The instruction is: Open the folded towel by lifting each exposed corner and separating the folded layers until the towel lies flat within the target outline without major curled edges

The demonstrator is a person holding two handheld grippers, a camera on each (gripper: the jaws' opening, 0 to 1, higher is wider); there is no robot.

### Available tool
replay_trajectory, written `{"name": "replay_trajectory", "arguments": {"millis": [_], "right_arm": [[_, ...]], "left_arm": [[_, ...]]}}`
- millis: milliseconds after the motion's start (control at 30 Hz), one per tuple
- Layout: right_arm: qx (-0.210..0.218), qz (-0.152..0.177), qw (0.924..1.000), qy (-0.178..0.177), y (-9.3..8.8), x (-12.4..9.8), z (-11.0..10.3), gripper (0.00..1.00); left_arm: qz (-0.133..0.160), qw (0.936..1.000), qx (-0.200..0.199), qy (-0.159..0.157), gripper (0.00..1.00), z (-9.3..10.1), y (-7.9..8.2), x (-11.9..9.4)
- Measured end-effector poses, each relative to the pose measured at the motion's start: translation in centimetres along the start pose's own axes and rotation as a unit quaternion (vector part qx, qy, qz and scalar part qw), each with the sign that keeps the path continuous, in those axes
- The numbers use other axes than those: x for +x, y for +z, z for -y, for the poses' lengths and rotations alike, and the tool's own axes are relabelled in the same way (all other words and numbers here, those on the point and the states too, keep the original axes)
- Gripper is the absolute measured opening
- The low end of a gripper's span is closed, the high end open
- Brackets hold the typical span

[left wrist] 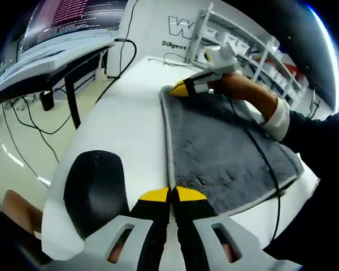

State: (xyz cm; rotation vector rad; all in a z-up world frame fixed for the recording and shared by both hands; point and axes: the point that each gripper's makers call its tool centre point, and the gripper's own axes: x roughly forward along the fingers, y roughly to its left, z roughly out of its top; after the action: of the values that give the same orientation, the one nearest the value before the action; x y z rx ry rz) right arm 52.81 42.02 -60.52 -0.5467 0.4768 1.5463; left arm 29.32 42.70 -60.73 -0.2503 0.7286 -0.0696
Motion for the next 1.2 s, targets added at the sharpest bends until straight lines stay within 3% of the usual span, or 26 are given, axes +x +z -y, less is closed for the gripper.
{"name": "replay_trajectory", "arguments": {"millis": [267, 400, 567, 667, 867, 1200], "right_arm": [[0.0, 0.006, 0.9999, 0.008, -0.2, -0.2, -0.6, 0.02], [-0.012, 0.003, 0.9999, 0.001, -0.1, -0.1, -0.1, 0.04], [-0.069, -0.02, 0.9973, -0.017, 0.1, 0.0, 0.5, 0.09], [-0.079, -0.015, 0.9965, -0.02, 0.5, -0.3, 0.3, 0.09], [-0.056, 0.018, 0.998, -0.025, 2.0, -2.0, 0.7, 0.11], [-0.036, 0.026, 0.9986, -0.027, 2.1, -4.5, 1.6, 0.11]], "left_arm": [[0.004, 0.9991, 0.036, 0.021, 0.03, 0.0, -0.1, 0.0], [-0.001, 0.9927, 0.111, 0.049, 0.05, -0.1, 0.1, 0.0], [-0.001, 0.9879, 0.142, 0.063, 0.09, 0.1, 0.3, 0.1], [0.004, 0.9874, 0.144, 0.065, 0.11, 0.1, 0.4, -0.1], [0.023, 0.9905, 0.125, 0.052, 0.16, 0.7, 1.2, -0.8], [0.026, 0.9893, 0.135, 0.049, 0.17, 1.4, 1.7, -1.1]]}}
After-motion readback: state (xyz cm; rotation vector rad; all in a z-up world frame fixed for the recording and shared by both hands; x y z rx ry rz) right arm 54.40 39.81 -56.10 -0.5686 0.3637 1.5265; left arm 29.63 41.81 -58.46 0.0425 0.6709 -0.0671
